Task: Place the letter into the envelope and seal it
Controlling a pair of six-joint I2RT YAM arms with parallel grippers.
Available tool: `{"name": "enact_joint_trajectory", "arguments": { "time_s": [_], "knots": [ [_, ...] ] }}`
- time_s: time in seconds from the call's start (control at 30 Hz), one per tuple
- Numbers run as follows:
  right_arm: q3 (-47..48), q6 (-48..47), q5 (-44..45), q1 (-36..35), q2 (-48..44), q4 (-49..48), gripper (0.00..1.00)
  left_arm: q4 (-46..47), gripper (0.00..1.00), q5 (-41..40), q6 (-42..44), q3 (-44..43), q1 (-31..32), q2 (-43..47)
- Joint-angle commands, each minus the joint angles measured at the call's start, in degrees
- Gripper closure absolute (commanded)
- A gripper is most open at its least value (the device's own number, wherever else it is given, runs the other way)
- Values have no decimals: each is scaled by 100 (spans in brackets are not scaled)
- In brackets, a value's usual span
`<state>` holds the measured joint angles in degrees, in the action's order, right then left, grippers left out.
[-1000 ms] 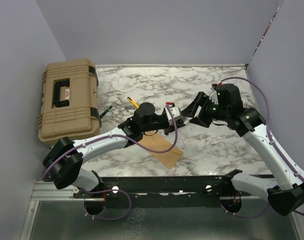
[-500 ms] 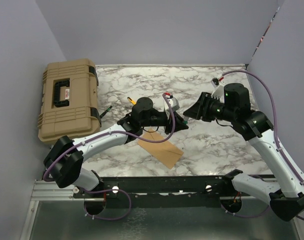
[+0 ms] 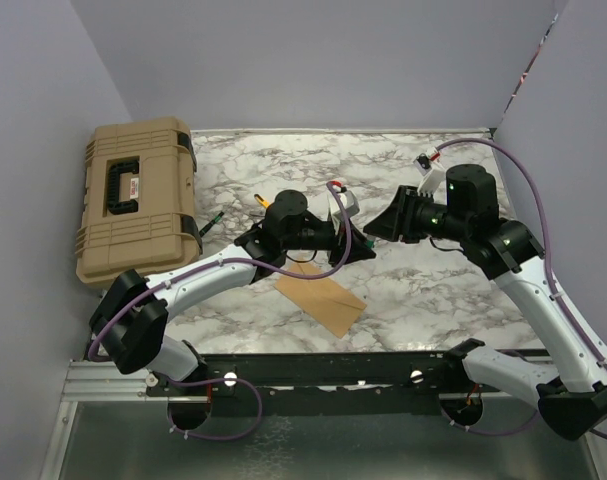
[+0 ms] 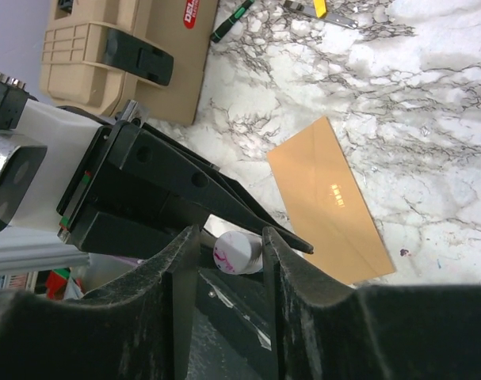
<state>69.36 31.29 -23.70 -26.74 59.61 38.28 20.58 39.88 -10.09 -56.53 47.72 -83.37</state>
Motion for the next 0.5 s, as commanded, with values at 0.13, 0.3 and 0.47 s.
{"name": "enact_joint_trajectory", "arguments": {
  "time_s": [0.13,0.3,0.47],
  "knots": [
    [-58,-123,-190,-33,-23,-154,57,-15,100,2,-56,-112,-59,5],
    [-89,-174,-171,-32,38,-45,59,-52,100,-42,-66,-151,-70,31],
    [-152,-259,-146,-32,83,67,61,-74,100,-141,-147,-198,-89,54]
  ]
}}
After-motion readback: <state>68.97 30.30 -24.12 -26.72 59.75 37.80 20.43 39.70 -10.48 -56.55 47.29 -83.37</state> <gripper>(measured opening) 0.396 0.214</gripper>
